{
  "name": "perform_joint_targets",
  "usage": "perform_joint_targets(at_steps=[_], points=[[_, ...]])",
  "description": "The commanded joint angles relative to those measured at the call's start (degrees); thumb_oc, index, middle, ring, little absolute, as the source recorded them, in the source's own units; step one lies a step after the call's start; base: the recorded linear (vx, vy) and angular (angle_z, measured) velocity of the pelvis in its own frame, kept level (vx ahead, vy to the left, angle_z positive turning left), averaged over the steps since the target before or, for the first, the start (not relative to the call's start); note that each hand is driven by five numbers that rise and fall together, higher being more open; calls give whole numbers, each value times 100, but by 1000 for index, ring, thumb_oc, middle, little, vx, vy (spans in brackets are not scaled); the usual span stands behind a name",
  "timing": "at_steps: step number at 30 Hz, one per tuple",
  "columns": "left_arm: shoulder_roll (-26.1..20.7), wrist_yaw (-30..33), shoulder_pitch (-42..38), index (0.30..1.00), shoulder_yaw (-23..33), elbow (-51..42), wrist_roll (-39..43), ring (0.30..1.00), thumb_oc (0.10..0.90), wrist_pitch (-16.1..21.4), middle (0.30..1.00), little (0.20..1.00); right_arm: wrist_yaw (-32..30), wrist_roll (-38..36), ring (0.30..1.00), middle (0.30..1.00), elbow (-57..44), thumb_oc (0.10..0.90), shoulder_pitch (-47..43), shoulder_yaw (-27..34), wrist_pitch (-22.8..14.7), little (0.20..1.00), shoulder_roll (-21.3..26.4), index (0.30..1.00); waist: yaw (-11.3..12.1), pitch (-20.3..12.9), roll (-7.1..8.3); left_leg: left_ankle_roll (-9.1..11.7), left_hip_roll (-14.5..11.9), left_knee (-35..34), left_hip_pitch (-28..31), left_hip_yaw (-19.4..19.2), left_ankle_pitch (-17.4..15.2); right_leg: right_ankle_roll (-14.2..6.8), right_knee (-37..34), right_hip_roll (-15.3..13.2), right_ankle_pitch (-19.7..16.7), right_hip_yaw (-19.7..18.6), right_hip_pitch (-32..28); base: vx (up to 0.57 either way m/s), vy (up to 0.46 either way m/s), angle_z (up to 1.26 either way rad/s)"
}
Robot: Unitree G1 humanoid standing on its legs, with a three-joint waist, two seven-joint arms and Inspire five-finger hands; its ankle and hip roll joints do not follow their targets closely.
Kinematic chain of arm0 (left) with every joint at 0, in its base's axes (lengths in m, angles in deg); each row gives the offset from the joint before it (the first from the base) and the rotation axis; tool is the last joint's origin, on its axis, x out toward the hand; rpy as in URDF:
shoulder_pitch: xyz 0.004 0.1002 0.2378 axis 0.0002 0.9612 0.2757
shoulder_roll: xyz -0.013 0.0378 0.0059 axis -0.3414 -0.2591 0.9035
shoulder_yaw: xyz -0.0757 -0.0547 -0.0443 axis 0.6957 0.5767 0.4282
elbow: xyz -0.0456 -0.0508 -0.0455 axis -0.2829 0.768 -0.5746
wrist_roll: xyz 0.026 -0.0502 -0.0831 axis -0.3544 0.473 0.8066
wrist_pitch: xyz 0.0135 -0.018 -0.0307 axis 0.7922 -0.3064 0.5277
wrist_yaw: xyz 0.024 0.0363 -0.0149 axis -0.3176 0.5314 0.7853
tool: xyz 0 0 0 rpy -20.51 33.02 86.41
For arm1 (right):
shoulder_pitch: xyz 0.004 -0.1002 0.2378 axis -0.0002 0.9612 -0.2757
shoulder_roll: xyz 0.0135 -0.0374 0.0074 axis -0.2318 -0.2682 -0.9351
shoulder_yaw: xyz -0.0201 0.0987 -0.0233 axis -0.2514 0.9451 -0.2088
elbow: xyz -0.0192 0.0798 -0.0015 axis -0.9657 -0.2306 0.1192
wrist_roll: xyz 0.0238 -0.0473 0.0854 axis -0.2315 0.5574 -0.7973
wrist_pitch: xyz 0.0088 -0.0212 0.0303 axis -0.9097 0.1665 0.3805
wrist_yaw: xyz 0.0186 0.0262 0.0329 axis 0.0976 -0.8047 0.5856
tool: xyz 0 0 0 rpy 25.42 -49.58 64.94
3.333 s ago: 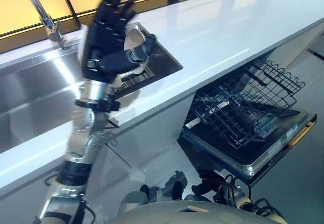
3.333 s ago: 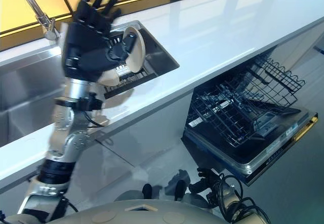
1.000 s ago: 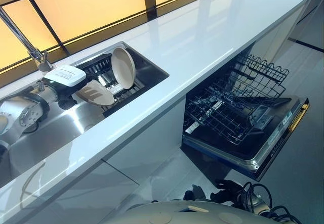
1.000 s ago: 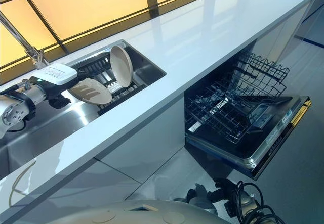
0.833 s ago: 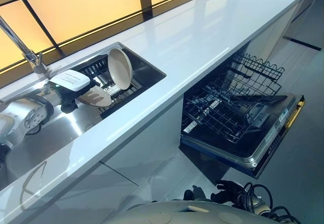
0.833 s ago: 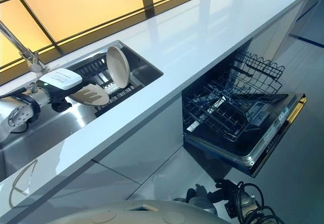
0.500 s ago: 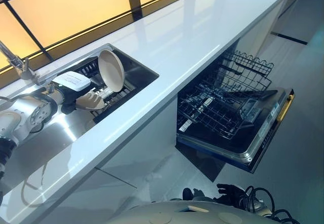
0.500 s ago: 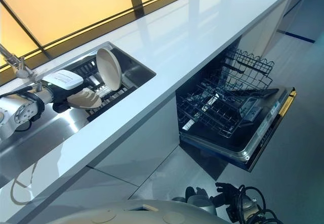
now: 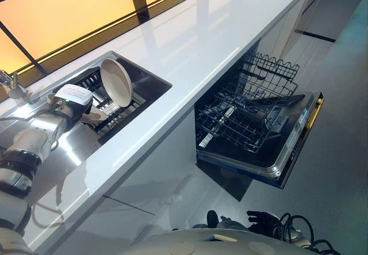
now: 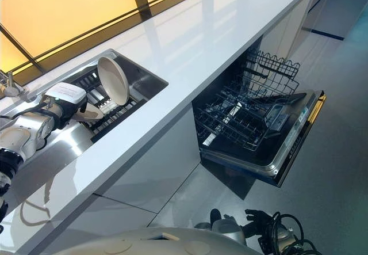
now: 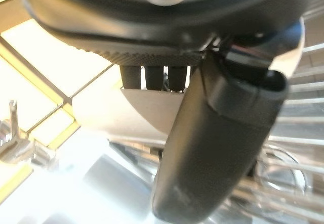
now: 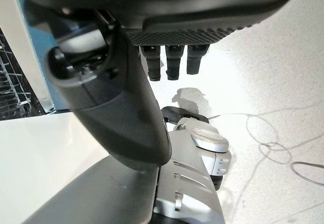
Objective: Pick up plates and place into dishwasher.
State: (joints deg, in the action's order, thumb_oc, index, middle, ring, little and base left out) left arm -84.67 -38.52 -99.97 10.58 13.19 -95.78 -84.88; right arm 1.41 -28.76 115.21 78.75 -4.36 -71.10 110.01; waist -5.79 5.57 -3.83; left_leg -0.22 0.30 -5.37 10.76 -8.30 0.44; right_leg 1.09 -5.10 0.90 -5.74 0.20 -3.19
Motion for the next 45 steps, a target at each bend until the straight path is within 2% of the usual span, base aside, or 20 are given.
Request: perform_joint_targets(at_steps=[1,4,7,13,15,18,19,24,30,32,35,37,40,41,45], points=[[-231,240,-874,300,113,368,-215,300,100,-854,300,200,77,-127,900,900,-181,800,-151,-178,-219,900,124,900,-96,-28,13,-274,345,243,-336,81,-362,-611,360,-141,433,-135,-35,0,0,0],[-191,467,-905,300,190,364,-130,300,100,-1062,300,200,49,-205,900,900,-225,800,-148,-173,-326,900,105,900,-77,-46,36,-267,346,245,-332,97,-359,-605,345,-144,434,-111,-60,0,0,0],[-171,1031,-839,300,385,347,155,300,100,-1094,300,200,42,-370,900,900,-371,800,-147,-180,-419,900,70,900,-46,-77,65,-255,343,215,-303,124,-350,-595,327,-141,444,-90,-100,0,0,0],[-250,2118,-639,300,871,18,1146,300,100,-859,300,200,5,-587,900,900,-968,800,-39,-196,-542,900,-16,900,-6,-113,104,-236,336,181,-280,174,-335,-582,318,-146,459,-66,-133,0,0,0],[-327,2341,-557,300,1074,-146,1454,300,100,-740,300,200,-25,-501,900,900,-1233,800,10,-206,-688,900,-15,900,9,-121,115,-234,335,167,-273,189,-331,-579,303,-146,458,-55,-146,0,0,0],[-498,2653,-315,300,1546,-646,1956,300,100,-629,300,200,-39,-456,900,900,-2146,800,135,-260,-723,900,33,900,26,-115,146,-226,329,159,-273,216,-320,-577,293,-156,451,-47,-155,-43,-3,1],[-559,2786,-202,300,1769,-883,2095,300,100,-564,300,200,-10,-555,900,900,-2713,800,203,-278,-505,900,43,900,33,-117,164,-223,325,157,-280,223,-318,-576,291,-162,453,-47,-149,-54,3,-1],[-771,3198,328,300,2657,-1524,2528,300,100,-253,300,200,385,-1230,900,900,-4110,800,464,-217,-368,900,66,900,44,-153,225,-197,304,138,-280,233,-305,-582,253,-193,452,-1,-165,-41,3,1],[-863,3601,667,300,3085,-1871,2706,300,100,81,300,200,502,-2067,900,900,-5087,800,497,30,-336,900,52,900,56,-223,259,-179,276,115,-264,215,-286,-602,260,-209,441,17,-149,-5,0,1],[-866,3680,709,300,3120,-1958,2721,300,100,122,300,200,337,-2174,900,900,-5275,800,474,85,-508,900,47,900,53,-232,259,-184,273,117,-260,207,-289,-603,274,-211,449,10,-143,0,0,0],[-837,3829,886,300,3267,-2269,2739,300,100,177,300,200,-364,-2143,900,900,-5927,800,365,332,-872,900,38,900,53,-264,247,-199,264,109,-251,189,-304,-604,291,-210,464,-14,-129,0,0,0],[-720,3981,1105,300,3427,-2510,2665,300,100,243,300,200,-1022,-1708,900,900,-6447,800,276,541,-1106,900,57,900,42,-277,223,-217,259,99,-237,183,-315,-601,311,-207,477,-41,-121,-8,17,-1],[-459,4180,1565,300,3750,-3104,2660,300,100,379,300,200,-2398,-273,900,900,-7402,800,51,942,-1618,900,267,900,53,-301,155,-253,260,83,-215,196,-341,-589,351,-197,524,-99,-112,-15,42,-2],[-403,4212,1650,300,3814,-3221,2648,300,100,411,300,200,-2535,-115,900,900,-7565,800,1,1005,-1601,900,314,900,60,-302,140,-257,260,84,-209,201,-347,-584,361,-193,536,-110,-113,-5,39,-2],[-185,4205,1721,300,3879,-3808,2832,300,100,595,300,200,-3174,472,900,900,-7996,800,-610,1238,-2017,900,832,900,213,-315,130,-260,263,89,-183,264,-371,-552,400,-196,593,-83,-159,0,0,0]])
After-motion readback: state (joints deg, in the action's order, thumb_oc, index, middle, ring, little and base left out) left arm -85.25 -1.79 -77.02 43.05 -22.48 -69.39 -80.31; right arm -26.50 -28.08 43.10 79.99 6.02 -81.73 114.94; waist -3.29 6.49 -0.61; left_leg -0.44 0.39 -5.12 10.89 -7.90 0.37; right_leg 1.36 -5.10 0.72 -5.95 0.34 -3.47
